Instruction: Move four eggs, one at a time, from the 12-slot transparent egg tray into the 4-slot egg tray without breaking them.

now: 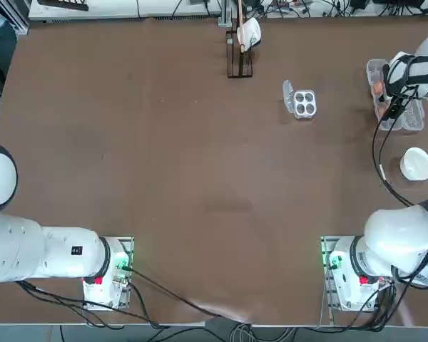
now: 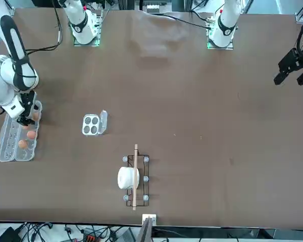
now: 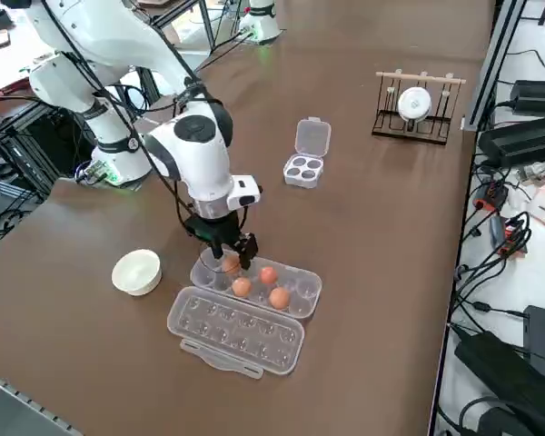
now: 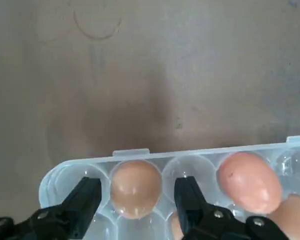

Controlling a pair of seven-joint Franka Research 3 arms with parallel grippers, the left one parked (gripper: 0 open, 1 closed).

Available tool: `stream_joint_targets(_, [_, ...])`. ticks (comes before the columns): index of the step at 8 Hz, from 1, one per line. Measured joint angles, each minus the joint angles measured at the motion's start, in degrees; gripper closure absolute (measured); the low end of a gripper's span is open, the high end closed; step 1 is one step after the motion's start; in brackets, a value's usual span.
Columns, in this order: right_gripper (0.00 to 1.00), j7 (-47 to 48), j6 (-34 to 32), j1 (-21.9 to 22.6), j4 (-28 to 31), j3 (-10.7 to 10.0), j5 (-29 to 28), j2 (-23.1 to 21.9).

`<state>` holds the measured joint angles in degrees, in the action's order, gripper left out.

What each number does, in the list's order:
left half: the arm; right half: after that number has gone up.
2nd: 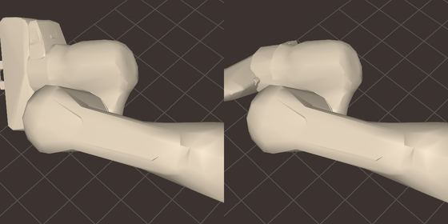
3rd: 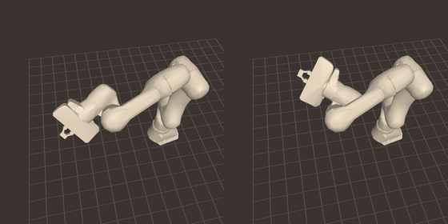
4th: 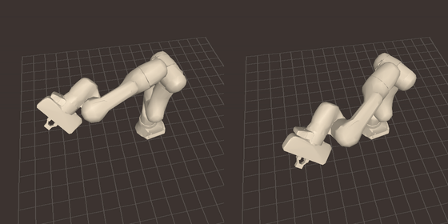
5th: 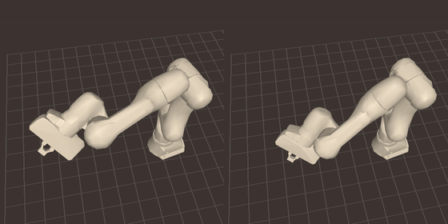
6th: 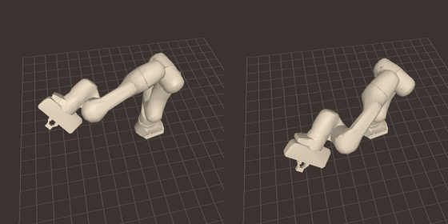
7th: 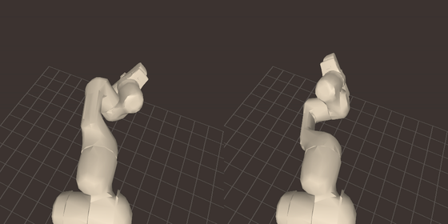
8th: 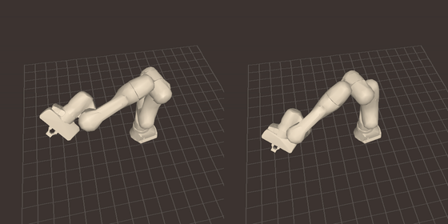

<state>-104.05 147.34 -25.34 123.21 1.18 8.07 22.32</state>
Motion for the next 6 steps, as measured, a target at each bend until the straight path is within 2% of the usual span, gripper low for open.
stream_joint_targets(5, [0.18, -0.08, 0.08, -0.23, -0.33, 0.0, 0.0, 1.0])
stream_joint_targets(6, [0.23, -0.1, 0.09, -0.25, -0.36, 0.0, 0.0, 1.15])
